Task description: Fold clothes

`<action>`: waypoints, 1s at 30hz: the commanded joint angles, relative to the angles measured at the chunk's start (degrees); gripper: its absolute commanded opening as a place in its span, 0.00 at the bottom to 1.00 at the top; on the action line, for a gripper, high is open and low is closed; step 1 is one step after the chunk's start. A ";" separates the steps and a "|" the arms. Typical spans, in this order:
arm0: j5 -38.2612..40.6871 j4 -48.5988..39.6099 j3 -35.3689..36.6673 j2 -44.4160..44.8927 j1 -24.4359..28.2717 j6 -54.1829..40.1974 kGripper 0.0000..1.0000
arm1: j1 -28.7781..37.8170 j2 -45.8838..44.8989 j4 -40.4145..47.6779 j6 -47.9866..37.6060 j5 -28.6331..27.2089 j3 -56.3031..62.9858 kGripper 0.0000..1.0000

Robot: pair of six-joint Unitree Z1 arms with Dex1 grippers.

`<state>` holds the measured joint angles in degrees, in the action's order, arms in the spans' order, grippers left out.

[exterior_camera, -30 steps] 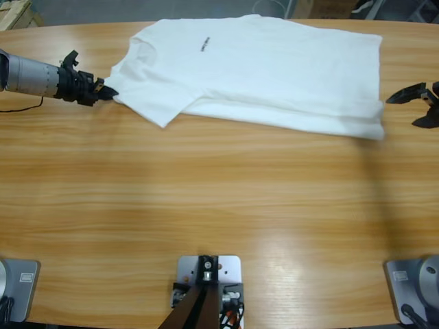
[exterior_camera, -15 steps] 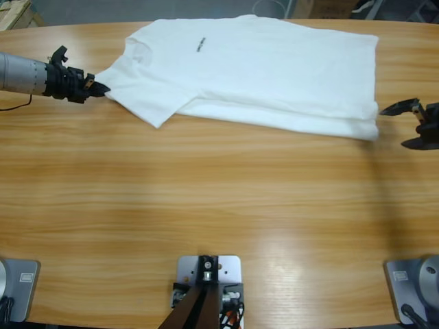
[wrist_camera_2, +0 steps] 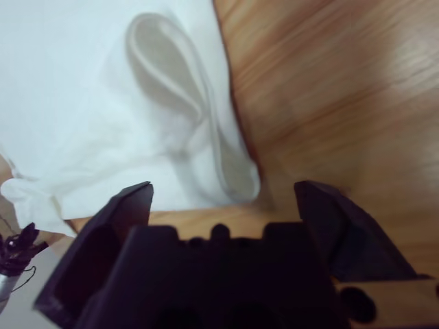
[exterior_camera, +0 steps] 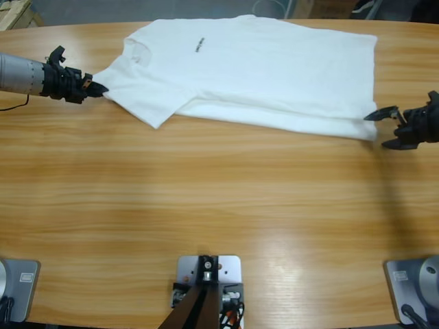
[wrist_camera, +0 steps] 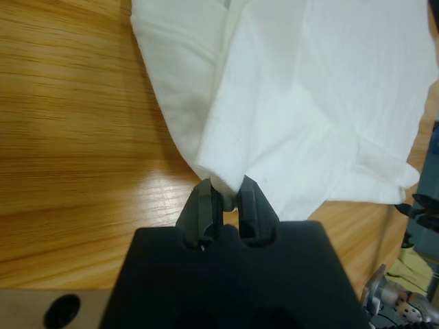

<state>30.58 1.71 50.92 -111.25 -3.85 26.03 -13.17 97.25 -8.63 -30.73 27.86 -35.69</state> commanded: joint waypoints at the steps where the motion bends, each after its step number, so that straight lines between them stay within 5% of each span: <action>1: -0.70 -0.66 -1.70 -0.46 0.68 -0.54 0.00 | -0.72 4.15 1.97 0.07 1.50 1.43 0.70; 5: -0.79 -0.66 -1.70 -0.46 1.02 -0.54 0.00 | -0.72 4.15 2.37 0.40 2.34 1.84 0.32; 7: -0.79 -0.66 -1.77 -0.42 1.23 -0.61 0.00 | -0.72 3.86 2.43 0.51 2.76 2.30 0.30; 9: -0.79 -0.66 -1.74 -0.37 1.30 -0.63 0.00 | -0.72 3.73 2.71 0.65 3.26 2.79 0.10; 10: -0.73 -0.66 -1.70 -0.37 1.33 -0.63 0.00 | -0.72 3.71 2.88 0.67 3.43 3.02 0.07; 15: -0.70 -0.75 -1.95 -0.20 1.39 -0.63 0.00 | -0.72 3.40 3.18 0.72 4.20 3.61 0.00; 30: -0.79 -1.93 -2.93 2.07 2.49 -0.77 0.00 | -0.72 -0.05 3.48 1.09 6.07 5.35 0.00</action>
<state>30.54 1.46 50.35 -111.25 -2.96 25.96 -13.19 99.08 -5.06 -29.76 32.71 -32.56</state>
